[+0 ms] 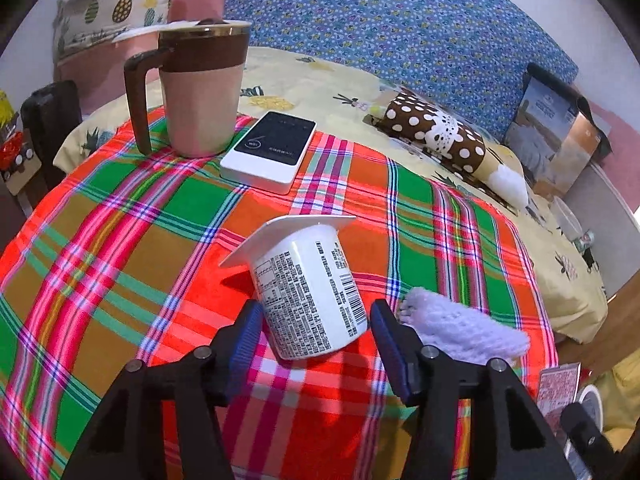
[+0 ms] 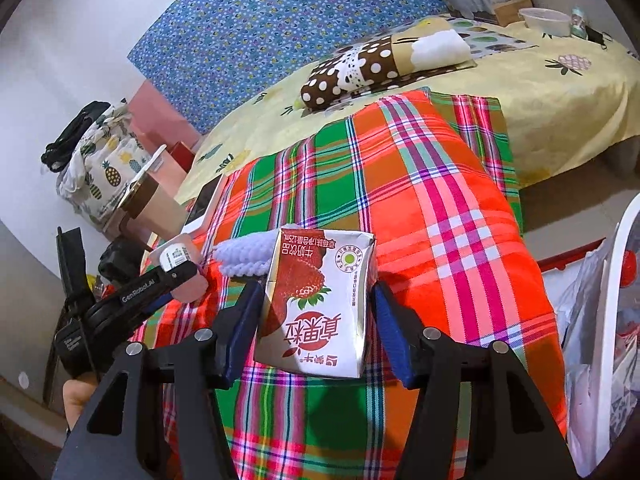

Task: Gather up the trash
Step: 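Grasp the white yogurt cup with the left tool while the right holds the carton, then lift the yogurt cup and strawberry carton and carry both over the white bin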

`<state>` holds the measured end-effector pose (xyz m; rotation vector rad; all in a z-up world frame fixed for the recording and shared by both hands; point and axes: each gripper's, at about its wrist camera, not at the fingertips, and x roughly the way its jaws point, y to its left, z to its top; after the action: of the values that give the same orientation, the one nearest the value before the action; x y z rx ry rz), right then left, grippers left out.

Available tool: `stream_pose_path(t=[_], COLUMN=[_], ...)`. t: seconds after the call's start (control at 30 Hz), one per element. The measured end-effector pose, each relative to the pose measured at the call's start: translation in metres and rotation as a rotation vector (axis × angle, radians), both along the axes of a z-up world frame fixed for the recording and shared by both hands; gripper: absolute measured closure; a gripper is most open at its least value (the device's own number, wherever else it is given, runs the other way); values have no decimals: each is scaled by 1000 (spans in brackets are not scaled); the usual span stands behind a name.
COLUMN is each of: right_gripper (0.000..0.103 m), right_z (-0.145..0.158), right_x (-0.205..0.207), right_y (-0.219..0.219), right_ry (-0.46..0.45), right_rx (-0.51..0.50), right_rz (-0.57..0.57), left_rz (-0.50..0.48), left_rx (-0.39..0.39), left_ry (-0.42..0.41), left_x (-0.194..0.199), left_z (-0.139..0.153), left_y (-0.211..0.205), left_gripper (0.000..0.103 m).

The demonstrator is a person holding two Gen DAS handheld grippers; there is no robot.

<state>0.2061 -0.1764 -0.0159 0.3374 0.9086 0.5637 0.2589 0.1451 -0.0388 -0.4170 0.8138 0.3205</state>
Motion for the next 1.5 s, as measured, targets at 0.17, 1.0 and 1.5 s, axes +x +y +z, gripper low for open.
stream_pose_path(t=[0.17,1.0,1.5], right_gripper=[46,46,46], right_z=[0,17,21], right_x=[-3,-50,-66], right_y=[2,-22,-47], right_ry=[-17,-101,-121], right_rx=[-33,-109,-114], right_rz=[20,12,-41], left_rz=[-55,-385,-485], left_rx=[40,73,59], left_ry=[-12,-161,-179], left_x=[-13,-124,-143], left_z=[3,40,49], left_y=[-5,-91,-137], left_gripper=[49,50,50])
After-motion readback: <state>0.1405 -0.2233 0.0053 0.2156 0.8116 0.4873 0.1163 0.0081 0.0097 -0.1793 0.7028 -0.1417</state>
